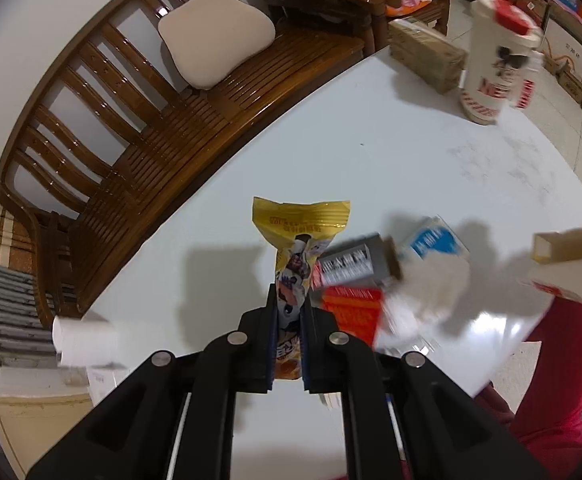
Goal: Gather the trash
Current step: 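Carry the wrapper and box with both tools over the white plastic bag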
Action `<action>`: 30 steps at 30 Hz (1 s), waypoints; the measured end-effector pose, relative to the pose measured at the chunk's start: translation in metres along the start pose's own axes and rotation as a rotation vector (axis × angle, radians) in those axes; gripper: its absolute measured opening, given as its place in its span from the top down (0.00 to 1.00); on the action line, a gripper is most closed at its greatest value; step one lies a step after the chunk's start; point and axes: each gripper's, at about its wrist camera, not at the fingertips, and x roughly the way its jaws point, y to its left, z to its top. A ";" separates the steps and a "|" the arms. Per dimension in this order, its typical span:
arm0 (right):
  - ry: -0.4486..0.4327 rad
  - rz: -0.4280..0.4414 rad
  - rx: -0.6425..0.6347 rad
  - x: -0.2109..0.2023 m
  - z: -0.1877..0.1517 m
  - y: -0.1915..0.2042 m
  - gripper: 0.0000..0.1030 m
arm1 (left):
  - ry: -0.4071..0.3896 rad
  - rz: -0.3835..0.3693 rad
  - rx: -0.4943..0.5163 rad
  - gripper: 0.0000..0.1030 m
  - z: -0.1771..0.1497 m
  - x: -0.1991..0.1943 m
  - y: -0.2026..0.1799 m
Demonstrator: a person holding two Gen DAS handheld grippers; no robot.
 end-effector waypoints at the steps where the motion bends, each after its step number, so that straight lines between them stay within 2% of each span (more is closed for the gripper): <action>1: -0.008 0.001 -0.007 -0.005 -0.001 0.007 0.81 | -0.006 -0.005 -0.003 0.91 -0.008 -0.008 -0.005; 11: -0.079 0.002 -0.077 -0.040 -0.017 0.063 0.81 | -0.046 -0.003 -0.034 0.91 -0.082 -0.048 -0.037; 17: -0.086 0.001 -0.106 -0.047 -0.038 0.086 0.81 | -0.064 -0.042 -0.050 0.91 -0.127 -0.059 -0.061; 30: -0.059 0.019 -0.151 -0.038 -0.076 0.130 0.81 | -0.086 -0.095 -0.093 0.91 -0.187 -0.061 -0.096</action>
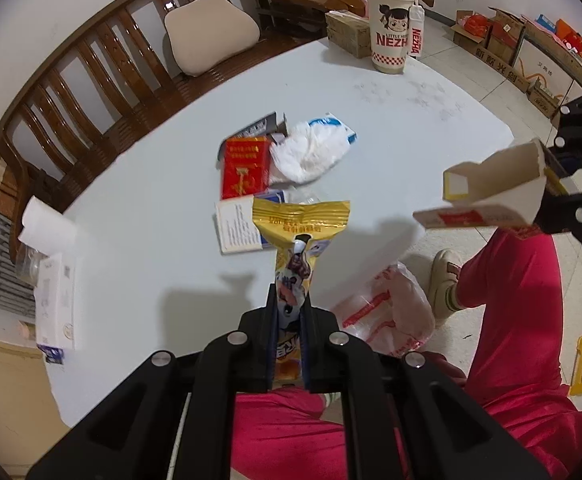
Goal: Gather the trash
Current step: 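Carry the wrapper and box with both tools over the white plastic bag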
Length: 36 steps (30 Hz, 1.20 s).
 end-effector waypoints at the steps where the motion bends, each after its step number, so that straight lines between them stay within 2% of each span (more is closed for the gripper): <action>1: 0.006 0.007 0.000 0.003 -0.002 0.004 0.81 | 0.001 -0.006 -0.004 0.91 -0.004 0.003 -0.003; 18: 0.061 0.035 -0.017 0.047 -0.041 0.041 0.81 | 0.023 -0.074 -0.019 0.91 -0.049 0.043 -0.040; 27: 0.087 0.038 0.001 0.074 -0.065 0.046 0.81 | 0.074 -0.154 -0.054 0.91 -0.067 0.080 -0.049; 33: 0.110 0.040 0.032 0.104 -0.082 0.041 0.81 | 0.098 -0.218 -0.061 0.91 -0.080 0.112 -0.058; 36: 0.127 0.037 0.051 0.124 -0.094 0.039 0.81 | 0.135 -0.248 -0.085 0.91 -0.087 0.133 -0.062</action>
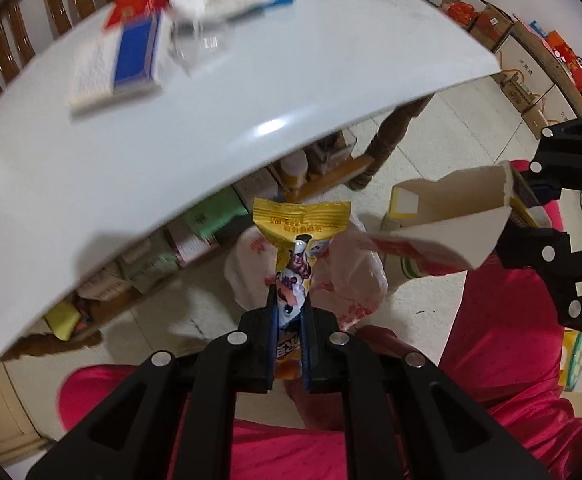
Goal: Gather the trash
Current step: 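Carry the wrapper and box with both tools over the white plastic bag, then open both tools to drop the wrapper and box into the bag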
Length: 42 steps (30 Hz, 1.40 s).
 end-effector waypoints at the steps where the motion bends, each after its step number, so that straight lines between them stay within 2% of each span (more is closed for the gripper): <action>1: 0.006 0.000 0.002 0.004 -0.002 0.000 0.81 | 0.019 0.001 -0.005 0.91 -0.001 0.010 0.000; 6: 0.027 -0.024 0.012 0.033 -0.010 -0.004 0.81 | 0.086 -0.002 0.000 0.91 -0.004 0.051 0.002; 9: 0.034 -0.009 0.047 0.052 -0.014 -0.009 0.81 | 0.116 0.004 -0.006 0.91 -0.004 0.077 0.005; 16: 0.082 0.012 0.140 0.111 -0.031 -0.025 0.81 | 0.208 -0.088 -0.084 0.91 -0.008 0.139 0.014; 22: 0.122 0.032 0.234 0.154 -0.042 -0.037 0.81 | 0.282 -0.111 -0.129 0.91 -0.012 0.178 0.012; 29: 0.161 0.016 0.262 0.186 -0.045 -0.038 0.81 | 0.326 -0.149 -0.150 0.91 -0.013 0.206 0.009; 42: 0.217 0.096 0.351 0.222 -0.050 -0.052 0.81 | 0.411 -0.148 -0.155 0.90 -0.021 0.239 0.008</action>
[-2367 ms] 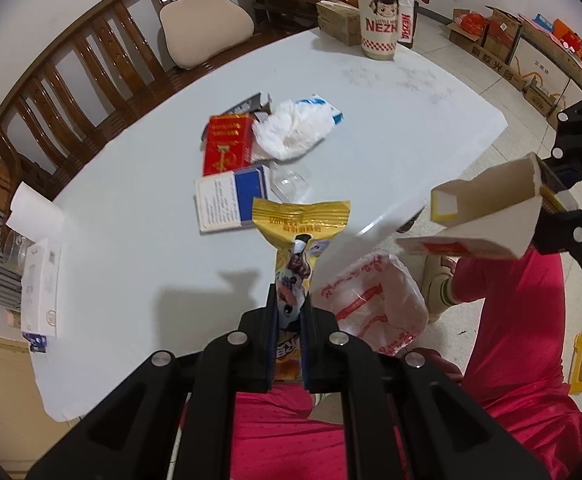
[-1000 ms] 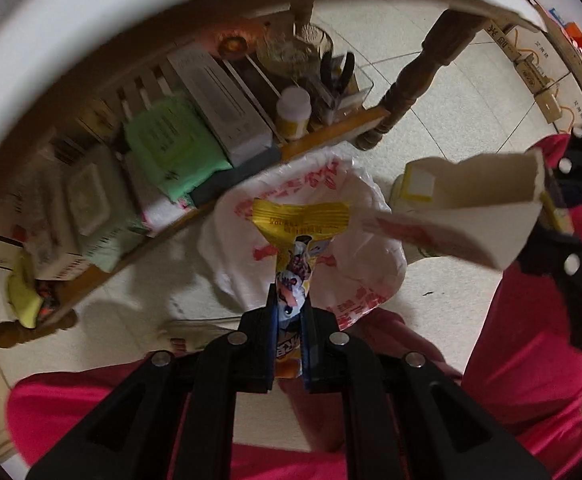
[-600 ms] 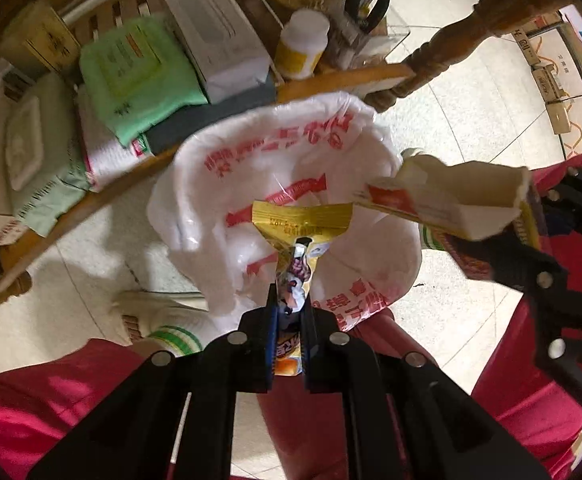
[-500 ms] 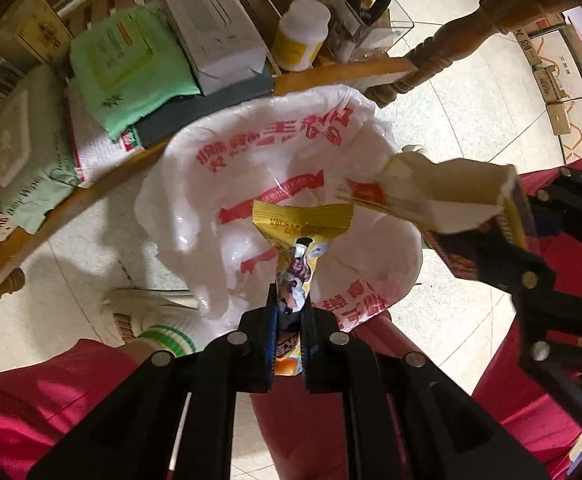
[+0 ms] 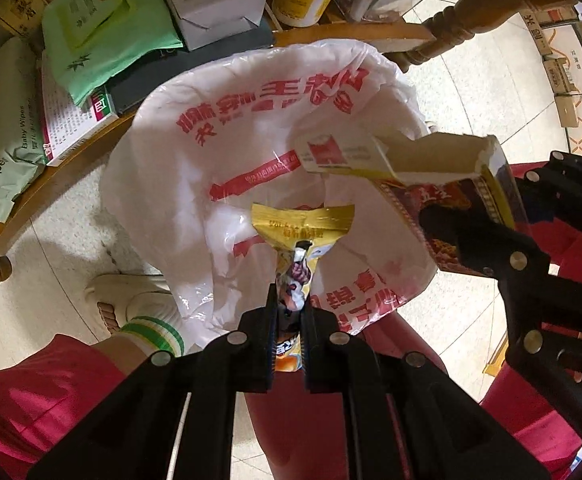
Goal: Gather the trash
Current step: 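Open both tools to drop the wrapper and box into the bag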
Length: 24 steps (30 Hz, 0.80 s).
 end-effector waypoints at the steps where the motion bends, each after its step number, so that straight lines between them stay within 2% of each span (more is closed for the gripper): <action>1: 0.002 0.004 0.004 0.001 0.001 -0.001 0.81 | 0.003 0.000 0.000 0.90 0.000 0.001 0.000; 7: 0.015 0.033 0.022 0.006 0.002 -0.003 0.81 | 0.009 0.002 -0.010 0.89 0.003 0.004 0.001; 9: 0.019 0.036 0.021 0.007 0.002 -0.001 0.81 | 0.014 0.005 -0.021 0.84 0.003 0.005 0.004; 10: 0.018 0.041 0.020 0.007 0.002 -0.001 0.76 | 0.017 0.004 -0.031 0.79 0.003 0.006 0.005; 11: 0.017 0.044 0.021 0.008 0.002 -0.001 0.62 | 0.016 0.006 -0.035 0.76 0.003 0.006 0.006; 12: 0.014 0.043 0.022 0.008 0.002 -0.001 0.55 | 0.018 0.013 -0.039 0.67 0.004 0.006 0.007; 13: 0.008 0.029 0.023 0.007 0.002 -0.001 0.52 | 0.018 0.028 -0.041 0.62 0.003 0.006 0.008; 16: 0.002 0.028 0.033 0.006 0.003 -0.004 0.51 | 0.015 0.026 -0.049 0.53 0.003 0.005 0.011; 24: 0.000 0.023 0.040 0.007 0.003 -0.003 0.50 | 0.012 0.027 -0.054 0.50 0.004 0.003 0.011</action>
